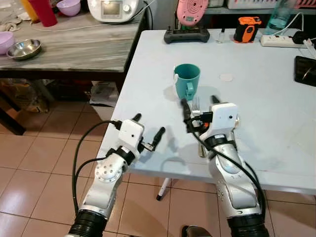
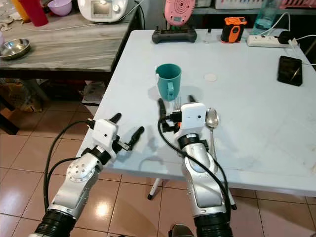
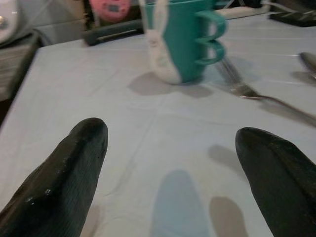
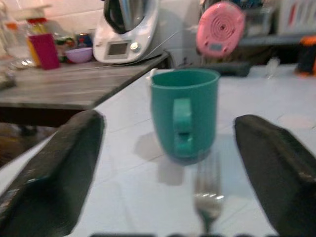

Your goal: Setting the table

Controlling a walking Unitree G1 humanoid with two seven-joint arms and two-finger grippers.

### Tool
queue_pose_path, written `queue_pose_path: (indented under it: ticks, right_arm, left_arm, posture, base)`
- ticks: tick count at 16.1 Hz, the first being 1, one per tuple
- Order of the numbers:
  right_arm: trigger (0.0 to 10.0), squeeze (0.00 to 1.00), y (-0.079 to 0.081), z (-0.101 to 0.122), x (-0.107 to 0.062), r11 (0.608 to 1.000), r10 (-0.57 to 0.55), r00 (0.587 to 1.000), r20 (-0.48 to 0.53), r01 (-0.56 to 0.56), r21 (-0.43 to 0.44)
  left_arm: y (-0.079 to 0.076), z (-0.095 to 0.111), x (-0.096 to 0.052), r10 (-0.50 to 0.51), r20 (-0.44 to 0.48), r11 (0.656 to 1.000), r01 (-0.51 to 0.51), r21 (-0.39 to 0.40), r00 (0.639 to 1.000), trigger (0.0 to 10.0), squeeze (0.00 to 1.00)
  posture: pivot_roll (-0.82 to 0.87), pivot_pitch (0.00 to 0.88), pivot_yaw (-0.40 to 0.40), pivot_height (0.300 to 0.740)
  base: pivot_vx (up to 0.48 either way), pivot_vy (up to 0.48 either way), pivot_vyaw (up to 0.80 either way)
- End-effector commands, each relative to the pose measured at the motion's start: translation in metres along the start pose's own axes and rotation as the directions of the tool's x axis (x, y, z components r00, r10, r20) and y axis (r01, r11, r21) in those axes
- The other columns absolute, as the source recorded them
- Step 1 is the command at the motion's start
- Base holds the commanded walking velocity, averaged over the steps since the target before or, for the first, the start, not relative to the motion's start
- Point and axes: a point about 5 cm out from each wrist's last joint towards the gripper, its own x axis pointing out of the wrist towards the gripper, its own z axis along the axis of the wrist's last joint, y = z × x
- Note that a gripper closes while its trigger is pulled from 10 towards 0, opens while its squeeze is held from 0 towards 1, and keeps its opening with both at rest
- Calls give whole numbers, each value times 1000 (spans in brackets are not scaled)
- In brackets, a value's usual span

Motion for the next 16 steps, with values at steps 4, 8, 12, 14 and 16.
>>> queue_pose_path:
  ticks: [4, 8, 12, 14, 16]
  right_arm:
    - [10000, 0, -1, -8, -5, 999, 21, 998, -58, -19, 29]
    - [431, 0, -25, -10, -24, 998, -60, 996, -69, 58, -26]
    - [0, 0, -40, -7, -37, 991, -121, 990, -75, 116, -67]
    - [10000, 1000, -42, -5, -42, 988, -146, 987, -71, 141, -70]
    - [10000, 1000, -41, -7, -43, 987, -154, 985, -79, 149, -67]
  left_arm:
    - [12, -2, -1, 79, -8, 996, -79, 27, 997, 10000, 0]
    - [48, -5, -13, 320, -8, 946, -318, 68, 948, 10000, 0]
    - [62, -17, -39, 428, -46, 902, -423, 79, 903, 10000, 0]
    - [60, -19, -44, 450, -32, 893, -449, 35, 892, 10000, 1000]
    - [56, -14, -40, 421, 5, 906, -421, 33, 907, 6824, 1000]
  posture:
    - [-285, 140, 77, 740]
    - [-291, 137, 75, 740]
    - [-293, 131, 80, 740]
    - [-287, 127, 78, 740]
    - [-285, 124, 77, 740]
  base:
    - [0, 0, 0]
    - [0, 0, 0]
    - [0, 0, 0]
    - [0, 0, 0]
    - [0, 0, 0]
